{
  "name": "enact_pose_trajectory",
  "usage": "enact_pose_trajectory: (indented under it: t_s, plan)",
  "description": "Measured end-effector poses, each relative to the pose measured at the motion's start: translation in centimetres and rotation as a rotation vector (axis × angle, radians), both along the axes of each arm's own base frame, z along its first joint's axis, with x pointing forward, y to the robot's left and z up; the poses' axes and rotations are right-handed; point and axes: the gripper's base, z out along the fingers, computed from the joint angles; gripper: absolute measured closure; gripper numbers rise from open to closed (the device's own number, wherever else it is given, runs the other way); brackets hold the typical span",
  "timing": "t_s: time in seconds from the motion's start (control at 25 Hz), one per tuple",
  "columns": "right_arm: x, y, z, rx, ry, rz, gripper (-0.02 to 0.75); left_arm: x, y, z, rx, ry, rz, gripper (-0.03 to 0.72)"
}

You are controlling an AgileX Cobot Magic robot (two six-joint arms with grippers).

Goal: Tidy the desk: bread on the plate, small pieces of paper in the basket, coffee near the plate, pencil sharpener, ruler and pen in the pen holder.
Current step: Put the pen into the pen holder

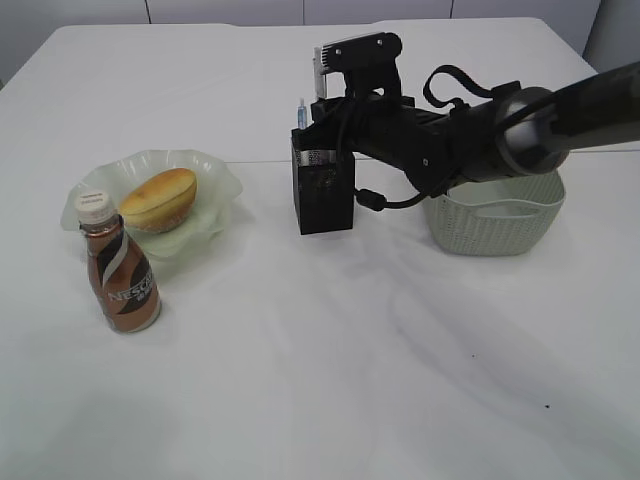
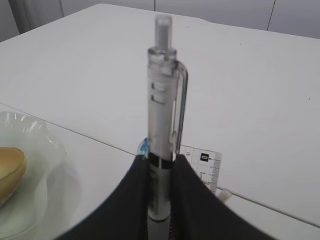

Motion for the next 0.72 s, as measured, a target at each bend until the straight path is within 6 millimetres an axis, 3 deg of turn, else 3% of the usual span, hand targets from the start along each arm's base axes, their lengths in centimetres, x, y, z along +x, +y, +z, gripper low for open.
enact_pose_trajectory:
  t_s: [0.28,0.44,0.56,0.72]
  plan:
    - [-0.1,-0.1,-0.4,-0.018,0.042,-0.001,0.519,0.0,0.0,0.0,0.000,0.000,0.000,0.308]
    - [-0.2,-0.1,-0.1,-0.018,0.041,-0.001,0.486,0.0,0.0,0.0,0.000,0.000,0.000,0.308]
    - [-0.4,-0.2,1.6,-0.009,0.018,-0.001,0.481,0.0,0.0,0.0,0.000,0.000,0.000,0.308]
    - [-1.4,-0.6,6.0,-0.003,0.002,-0.004,0.480,0.0,0.0,0.0,0.000,0.000,0.000,0.308]
